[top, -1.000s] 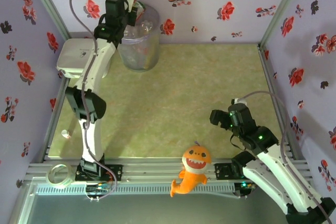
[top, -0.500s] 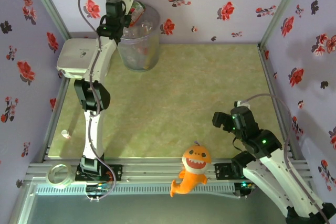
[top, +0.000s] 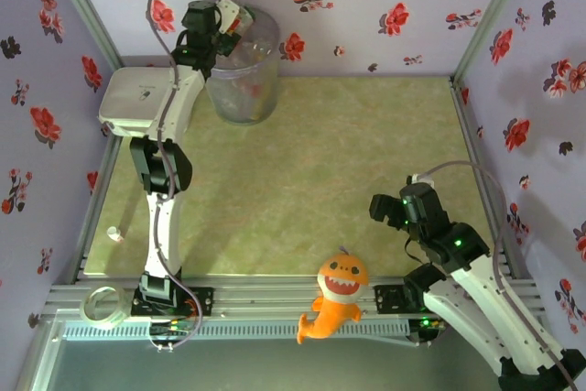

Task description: Put the plastic bottles in the bin

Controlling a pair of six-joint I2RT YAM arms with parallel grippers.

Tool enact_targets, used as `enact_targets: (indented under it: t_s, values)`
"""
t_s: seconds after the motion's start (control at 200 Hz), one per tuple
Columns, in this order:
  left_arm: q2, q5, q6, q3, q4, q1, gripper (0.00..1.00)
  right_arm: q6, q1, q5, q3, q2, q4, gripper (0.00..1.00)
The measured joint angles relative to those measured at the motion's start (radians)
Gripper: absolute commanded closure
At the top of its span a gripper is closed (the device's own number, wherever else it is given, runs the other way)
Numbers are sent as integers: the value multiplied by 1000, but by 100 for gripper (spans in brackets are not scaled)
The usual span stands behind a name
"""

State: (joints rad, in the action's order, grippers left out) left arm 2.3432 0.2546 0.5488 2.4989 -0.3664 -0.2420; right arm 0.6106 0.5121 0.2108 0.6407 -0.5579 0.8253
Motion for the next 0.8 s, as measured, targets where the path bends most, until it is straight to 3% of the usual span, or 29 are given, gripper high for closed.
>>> enact_targets:
  t_s: [0.56,0.8]
  values:
    - [-146,-29,28,-91,26,-49,0,0,0,0,0,-18,-9,5]
    - [-105,-52,-132,38,22,-22,27,1,0,0,0,-18,-11,5]
